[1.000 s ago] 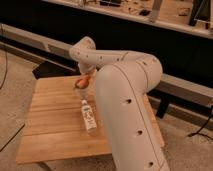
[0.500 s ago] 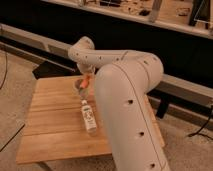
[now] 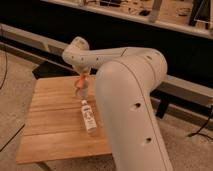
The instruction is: Place the pepper in the ceramic cup
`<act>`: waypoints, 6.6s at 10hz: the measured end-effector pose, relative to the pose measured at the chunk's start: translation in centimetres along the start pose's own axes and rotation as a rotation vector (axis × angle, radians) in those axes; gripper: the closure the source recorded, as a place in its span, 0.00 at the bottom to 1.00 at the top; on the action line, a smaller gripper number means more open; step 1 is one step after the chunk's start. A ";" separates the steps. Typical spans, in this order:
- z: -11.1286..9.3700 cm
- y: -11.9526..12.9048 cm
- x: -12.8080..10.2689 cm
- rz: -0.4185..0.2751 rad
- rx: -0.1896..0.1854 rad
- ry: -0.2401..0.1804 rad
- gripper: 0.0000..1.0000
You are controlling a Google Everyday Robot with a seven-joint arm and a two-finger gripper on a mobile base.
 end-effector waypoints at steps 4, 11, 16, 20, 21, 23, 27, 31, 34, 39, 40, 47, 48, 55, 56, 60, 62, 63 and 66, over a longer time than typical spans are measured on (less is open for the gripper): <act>-0.1 -0.3 0.3 -0.046 0.020 -0.035 1.00; -2.0 1.4 -0.4 -0.106 0.018 -0.086 1.00; -11.0 10.4 0.3 -0.373 -0.073 -0.205 1.00; -9.8 8.5 0.4 -0.401 -0.021 -0.189 1.00; -9.0 7.3 -0.1 -0.393 0.007 -0.188 1.00; -7.9 6.4 -0.7 -0.382 0.030 -0.184 1.00; -5.0 6.0 -1.7 -0.369 0.056 -0.172 1.00; -0.6 4.6 -2.2 -0.366 0.081 -0.145 1.00; 0.8 3.7 -3.4 -0.360 0.094 -0.134 1.00; 1.4 3.9 -4.2 -0.393 0.099 -0.143 1.00; 1.7 4.0 -4.0 -0.405 0.101 -0.143 1.00; 1.6 3.8 -1.9 -0.411 0.099 -0.122 0.43; 1.3 3.7 -1.7 -0.404 0.094 -0.126 0.33; 0.5 2.6 -0.7 -0.387 0.093 -0.137 0.20; 0.5 2.7 -0.7 -0.388 0.093 -0.139 0.20; 0.4 3.1 -0.5 -0.394 0.091 -0.139 0.20; -0.1 3.0 -0.2 -0.398 0.095 -0.124 0.20; -0.2 3.0 -0.1 -0.399 0.097 -0.121 0.20; -0.5 2.8 0.6 -0.409 0.102 -0.098 0.20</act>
